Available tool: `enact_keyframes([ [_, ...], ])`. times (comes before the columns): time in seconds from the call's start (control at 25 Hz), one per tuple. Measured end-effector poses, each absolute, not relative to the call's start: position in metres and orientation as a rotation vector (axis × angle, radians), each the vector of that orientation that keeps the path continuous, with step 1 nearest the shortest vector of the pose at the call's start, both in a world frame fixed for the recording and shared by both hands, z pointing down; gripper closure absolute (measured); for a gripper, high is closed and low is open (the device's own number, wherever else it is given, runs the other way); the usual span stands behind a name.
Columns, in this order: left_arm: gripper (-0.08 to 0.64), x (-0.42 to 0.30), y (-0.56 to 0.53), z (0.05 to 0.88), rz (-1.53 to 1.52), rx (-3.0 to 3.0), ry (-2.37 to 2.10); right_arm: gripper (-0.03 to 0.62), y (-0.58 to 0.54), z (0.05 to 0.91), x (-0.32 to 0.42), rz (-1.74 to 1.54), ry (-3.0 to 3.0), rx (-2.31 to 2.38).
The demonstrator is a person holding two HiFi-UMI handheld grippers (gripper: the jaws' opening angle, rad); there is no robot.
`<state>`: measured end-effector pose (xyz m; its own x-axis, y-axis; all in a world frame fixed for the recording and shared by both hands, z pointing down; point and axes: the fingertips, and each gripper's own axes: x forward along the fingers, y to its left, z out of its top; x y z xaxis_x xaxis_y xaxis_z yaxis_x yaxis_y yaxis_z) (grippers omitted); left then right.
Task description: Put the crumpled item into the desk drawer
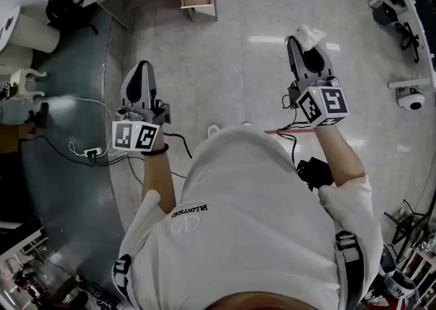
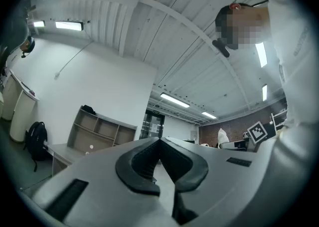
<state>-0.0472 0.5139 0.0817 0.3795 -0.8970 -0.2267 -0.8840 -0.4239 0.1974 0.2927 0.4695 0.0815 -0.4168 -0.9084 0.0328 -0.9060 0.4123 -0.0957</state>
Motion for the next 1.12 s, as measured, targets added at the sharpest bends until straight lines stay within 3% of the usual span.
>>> enact_keyframes([
  [0.68, 0.558, -0.056, 0.503, 0.090, -0.465, 2.575, -1.625, 0.502, 0.460, 0.089, 0.276, -0.205, 2.642, -1.672],
  [1.12, 0.558, -0.104, 0.507, 0.103, -0.459, 2.574, -1.570, 0.502, 0.463, 0.086, 0.223, -0.202, 2.631, -1.692],
])
